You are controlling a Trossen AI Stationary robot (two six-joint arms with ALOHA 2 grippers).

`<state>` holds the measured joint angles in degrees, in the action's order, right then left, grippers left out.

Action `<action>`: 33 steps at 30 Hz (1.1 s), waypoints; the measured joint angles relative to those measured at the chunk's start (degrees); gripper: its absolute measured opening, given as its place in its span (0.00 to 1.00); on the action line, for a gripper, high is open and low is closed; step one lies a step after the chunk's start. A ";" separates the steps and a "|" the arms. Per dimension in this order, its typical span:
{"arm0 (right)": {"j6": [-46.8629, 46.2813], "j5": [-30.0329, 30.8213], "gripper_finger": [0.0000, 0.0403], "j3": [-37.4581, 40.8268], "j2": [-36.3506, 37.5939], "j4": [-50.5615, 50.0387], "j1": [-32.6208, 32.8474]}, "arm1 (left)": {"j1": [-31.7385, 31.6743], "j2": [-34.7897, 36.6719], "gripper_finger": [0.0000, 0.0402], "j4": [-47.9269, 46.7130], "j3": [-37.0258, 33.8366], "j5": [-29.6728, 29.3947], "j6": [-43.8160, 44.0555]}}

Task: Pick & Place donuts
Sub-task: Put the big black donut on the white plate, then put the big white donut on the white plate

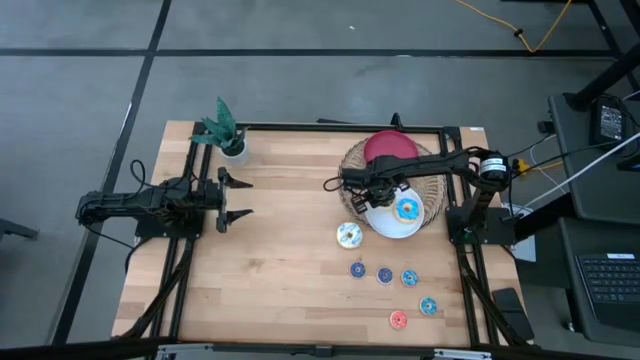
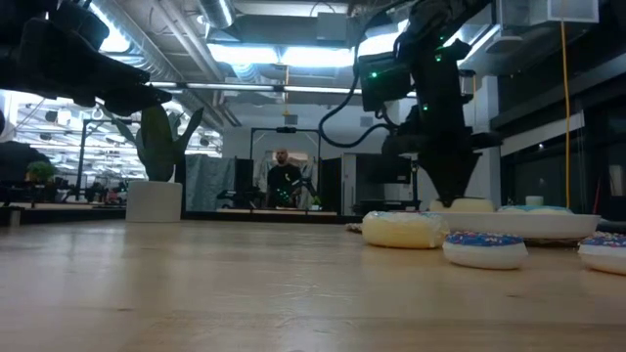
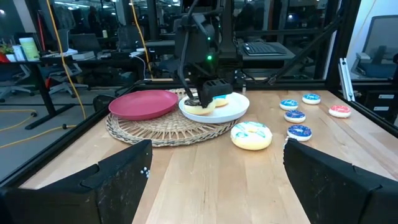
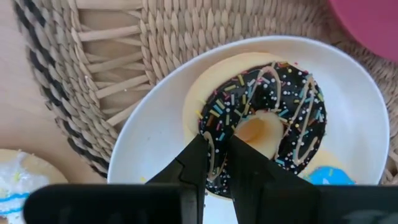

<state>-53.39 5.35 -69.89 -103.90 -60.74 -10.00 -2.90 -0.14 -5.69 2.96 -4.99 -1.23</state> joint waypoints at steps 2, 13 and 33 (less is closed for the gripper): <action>1.29 0.10 0.14 0.00 0.00 0.37 -0.15 | -0.02 -0.01 0.88 0.00 0.02 0.00 0.00; 2.59 0.13 0.27 0.00 0.00 0.30 -0.35 | -0.01 0.00 0.88 0.00 0.01 0.00 0.00; 6.68 0.12 0.50 -0.08 4.30 -0.68 -0.33 | -0.02 0.00 0.88 0.00 0.00 0.00 0.00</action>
<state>-46.70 5.47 -69.97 -99.60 -61.42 -10.33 -2.92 -0.14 -5.69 2.96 -4.99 -1.23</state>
